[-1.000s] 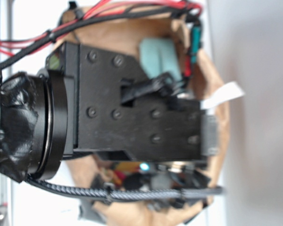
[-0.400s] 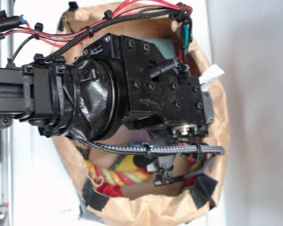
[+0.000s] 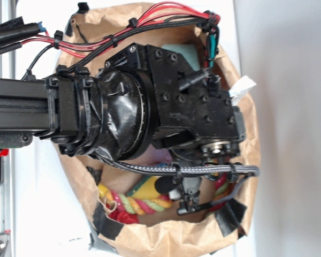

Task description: Grab the multicolored rope.

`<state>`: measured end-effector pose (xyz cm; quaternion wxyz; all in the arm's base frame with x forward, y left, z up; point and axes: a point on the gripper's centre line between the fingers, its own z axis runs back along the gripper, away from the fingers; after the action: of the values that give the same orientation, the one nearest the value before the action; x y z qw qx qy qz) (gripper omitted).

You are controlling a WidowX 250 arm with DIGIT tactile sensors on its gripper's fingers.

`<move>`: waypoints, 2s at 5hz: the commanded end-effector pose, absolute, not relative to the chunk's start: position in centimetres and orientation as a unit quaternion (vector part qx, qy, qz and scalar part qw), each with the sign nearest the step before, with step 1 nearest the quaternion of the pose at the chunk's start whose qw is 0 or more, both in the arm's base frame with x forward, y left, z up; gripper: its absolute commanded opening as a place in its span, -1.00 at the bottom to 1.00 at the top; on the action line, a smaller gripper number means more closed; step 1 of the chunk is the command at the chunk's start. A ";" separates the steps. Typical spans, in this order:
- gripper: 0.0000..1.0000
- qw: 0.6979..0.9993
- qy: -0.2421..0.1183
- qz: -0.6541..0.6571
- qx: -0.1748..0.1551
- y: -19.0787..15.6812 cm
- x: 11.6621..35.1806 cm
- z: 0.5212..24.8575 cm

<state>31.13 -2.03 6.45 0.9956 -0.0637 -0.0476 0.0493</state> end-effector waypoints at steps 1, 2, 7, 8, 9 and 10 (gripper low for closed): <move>1.00 0.991 -0.069 0.094 -0.069 -1.8 32.8 10.8; 1.00 0.988 -0.066 0.111 -0.089 -1.7 33.3 12.0; 1.00 0.986 -0.080 0.105 -0.105 -2.4 33.6 9.3; 1.00 0.986 -0.075 0.121 -0.089 -1.6 34.4 8.1; 1.00 0.989 -0.078 0.109 -0.065 -1.7 34.5 6.5; 1.00 0.989 -0.061 0.110 -0.079 -2.4 34.2 6.0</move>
<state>33.63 -2.34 4.87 0.9896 -0.0838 -0.0403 0.1099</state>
